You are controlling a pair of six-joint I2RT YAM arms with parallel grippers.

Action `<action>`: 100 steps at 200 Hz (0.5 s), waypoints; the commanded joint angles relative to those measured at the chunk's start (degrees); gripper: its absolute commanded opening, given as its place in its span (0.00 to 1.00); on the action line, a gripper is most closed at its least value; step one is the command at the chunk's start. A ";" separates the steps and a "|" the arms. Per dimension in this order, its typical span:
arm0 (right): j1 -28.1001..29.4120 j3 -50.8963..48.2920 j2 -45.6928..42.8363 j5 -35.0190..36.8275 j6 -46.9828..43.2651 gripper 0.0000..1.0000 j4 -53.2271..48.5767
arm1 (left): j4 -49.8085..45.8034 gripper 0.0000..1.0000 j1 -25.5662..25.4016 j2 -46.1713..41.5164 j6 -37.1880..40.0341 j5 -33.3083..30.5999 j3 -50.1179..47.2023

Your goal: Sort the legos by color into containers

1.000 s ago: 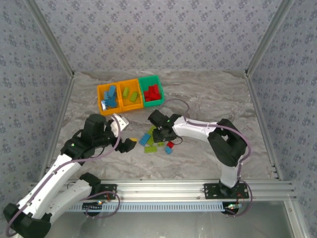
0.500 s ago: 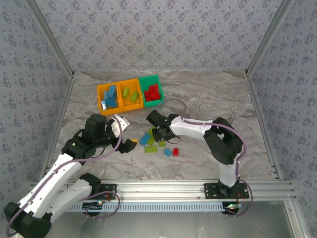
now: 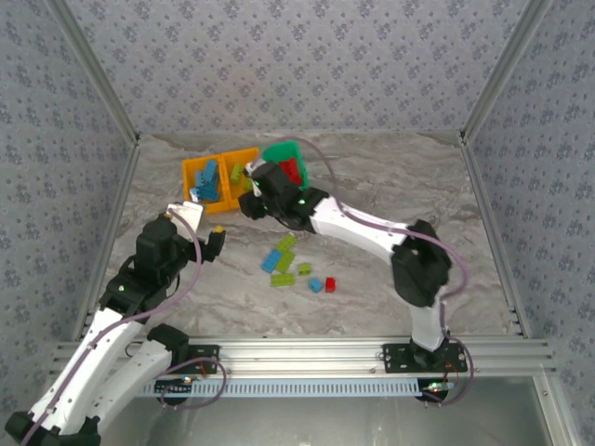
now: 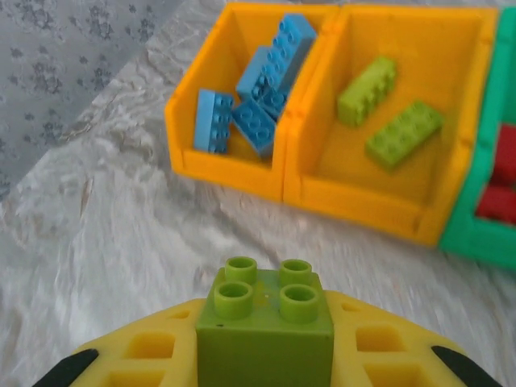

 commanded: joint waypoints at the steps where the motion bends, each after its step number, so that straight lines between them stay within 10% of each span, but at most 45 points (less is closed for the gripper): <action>1: -2.39 9.54 9.28 3.03 -5.15 0.22 0.31 | 1.13 0.94 0.22 -0.07 -2.02 -5.17 -0.46; 39: -5.64 29.89 22.96 2.58 -5.51 0.26 -8.16 | 2.50 0.94 0.22 -0.71 -0.96 -6.89 -1.87; 67: -6.73 52.76 34.37 0.21 -6.81 0.63 -21.37 | 2.69 0.94 0.18 0.21 -1.29 -7.70 -1.75; 100: -6.94 82.41 45.78 1.31 -9.00 0.66 -41.74 | 2.19 0.94 0.23 1.19 -0.98 -8.12 -1.51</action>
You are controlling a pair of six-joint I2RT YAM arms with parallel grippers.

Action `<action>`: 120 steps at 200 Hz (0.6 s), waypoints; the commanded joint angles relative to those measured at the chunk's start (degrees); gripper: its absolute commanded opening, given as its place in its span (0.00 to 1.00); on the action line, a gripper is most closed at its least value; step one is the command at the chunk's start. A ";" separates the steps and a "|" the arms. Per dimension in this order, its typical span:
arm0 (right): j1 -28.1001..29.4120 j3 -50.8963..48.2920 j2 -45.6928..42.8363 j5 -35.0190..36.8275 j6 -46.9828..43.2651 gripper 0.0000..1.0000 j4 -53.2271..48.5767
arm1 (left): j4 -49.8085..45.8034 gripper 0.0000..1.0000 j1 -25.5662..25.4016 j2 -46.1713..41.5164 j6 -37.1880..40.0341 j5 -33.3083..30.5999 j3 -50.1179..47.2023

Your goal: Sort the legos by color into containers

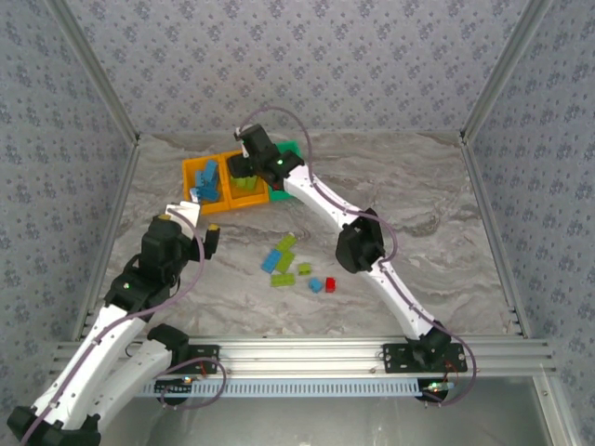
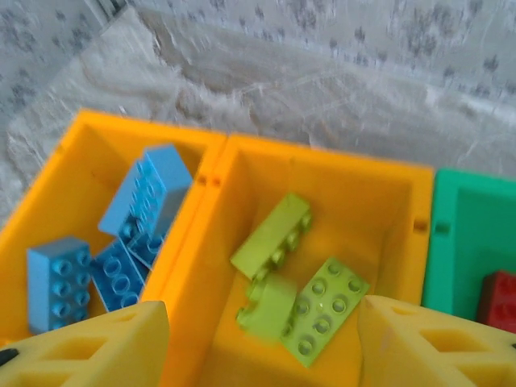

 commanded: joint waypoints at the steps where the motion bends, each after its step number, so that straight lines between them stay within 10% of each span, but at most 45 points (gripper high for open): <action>1: 0.73 19.34 5.78 0.21 -2.75 0.66 -19.12 | 1.33 0.94 0.23 0.47 -0.32 -1.41 0.23; 57: 0.82 21.73 -2.10 -7.02 -20.15 0.73 -49.67 | 0.20 0.94 0.23 3.20 -0.17 3.11 0.95; 120: 1.34 -38.86 -41.31 -4.18 -25.56 0.97 -41.12 | -1.40 0.92 -7.86 21.97 -15.73 22.02 8.31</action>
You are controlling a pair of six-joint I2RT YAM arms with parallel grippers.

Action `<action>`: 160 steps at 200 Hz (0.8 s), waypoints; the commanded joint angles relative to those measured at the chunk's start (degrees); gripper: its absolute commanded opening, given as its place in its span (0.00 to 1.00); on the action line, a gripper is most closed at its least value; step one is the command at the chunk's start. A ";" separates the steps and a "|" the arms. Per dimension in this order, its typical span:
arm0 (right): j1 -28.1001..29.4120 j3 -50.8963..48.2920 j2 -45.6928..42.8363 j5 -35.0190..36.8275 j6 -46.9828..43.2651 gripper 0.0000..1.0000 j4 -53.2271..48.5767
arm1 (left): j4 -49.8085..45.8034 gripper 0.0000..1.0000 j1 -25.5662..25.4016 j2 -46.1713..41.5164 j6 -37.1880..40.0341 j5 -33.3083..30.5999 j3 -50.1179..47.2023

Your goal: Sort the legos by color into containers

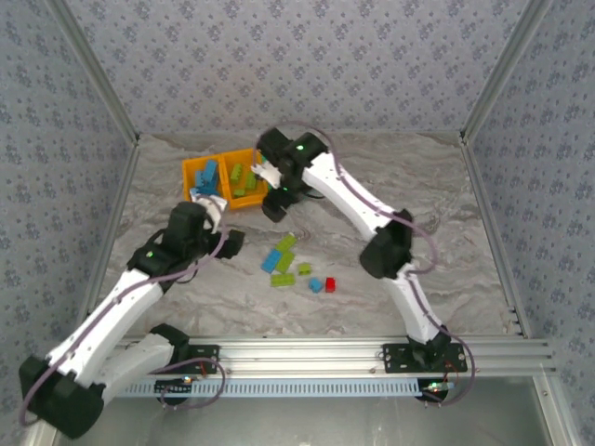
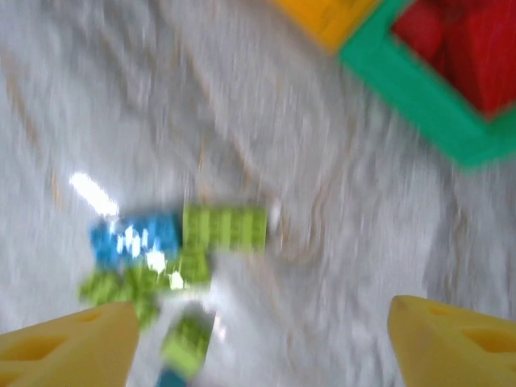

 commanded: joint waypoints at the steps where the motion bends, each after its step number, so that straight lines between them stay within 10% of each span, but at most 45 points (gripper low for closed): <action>1: 0.64 -16.54 -15.90 1.37 -3.42 0.97 2.51 | 1.06 0.92 -4.73 5.40 -9.55 7.48 2.25; 94: -1.46 -60.21 -55.69 -12.07 15.69 1.00 25.97 | 5.60 0.78 -10.52 31.55 -17.24 3.21 5.85; 160: -5.11 -69.44 -63.50 -12.43 20.70 1.00 28.59 | 11.75 0.66 -10.51 38.82 -18.92 5.59 5.17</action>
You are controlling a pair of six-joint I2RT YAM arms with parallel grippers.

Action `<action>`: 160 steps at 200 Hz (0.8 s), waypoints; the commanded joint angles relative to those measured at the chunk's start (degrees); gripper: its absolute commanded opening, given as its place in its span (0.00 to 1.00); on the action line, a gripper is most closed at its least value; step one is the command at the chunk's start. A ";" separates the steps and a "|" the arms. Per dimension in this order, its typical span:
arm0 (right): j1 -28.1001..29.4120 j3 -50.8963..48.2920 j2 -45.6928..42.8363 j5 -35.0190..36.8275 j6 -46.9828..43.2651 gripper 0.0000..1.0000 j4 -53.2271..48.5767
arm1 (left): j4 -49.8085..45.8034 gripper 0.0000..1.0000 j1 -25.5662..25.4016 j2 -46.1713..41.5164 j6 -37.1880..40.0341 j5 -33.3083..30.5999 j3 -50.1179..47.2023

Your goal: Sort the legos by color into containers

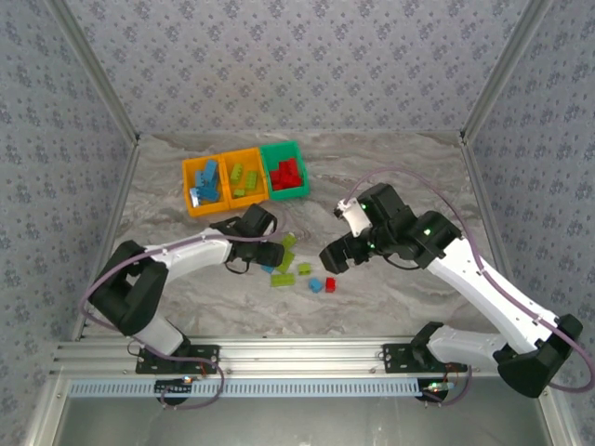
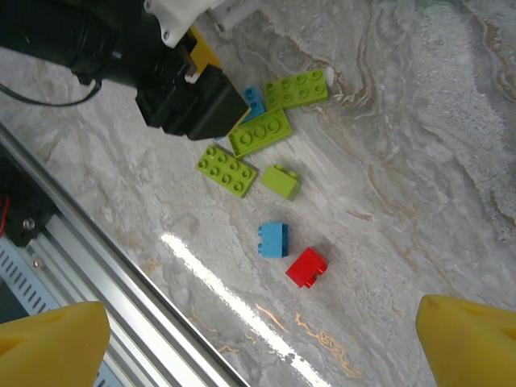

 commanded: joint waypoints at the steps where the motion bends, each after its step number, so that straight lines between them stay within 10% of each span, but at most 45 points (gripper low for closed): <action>1: -1.30 -1.34 -0.29 -1.38 3.14 1.00 1.57 | 3.03 0.65 -0.32 2.25 -1.63 0.71 0.83; 114: -1.74 -0.62 1.36 -1.31 4.03 1.00 2.87 | 0.00 0.54 -0.29 -4.64 -3.18 -13.59 -6.09; 160: -1.82 -0.56 2.74 -3.68 4.36 1.00 4.67 | 7.44 0.74 -0.34 -15.76 -2.06 -5.02 -9.68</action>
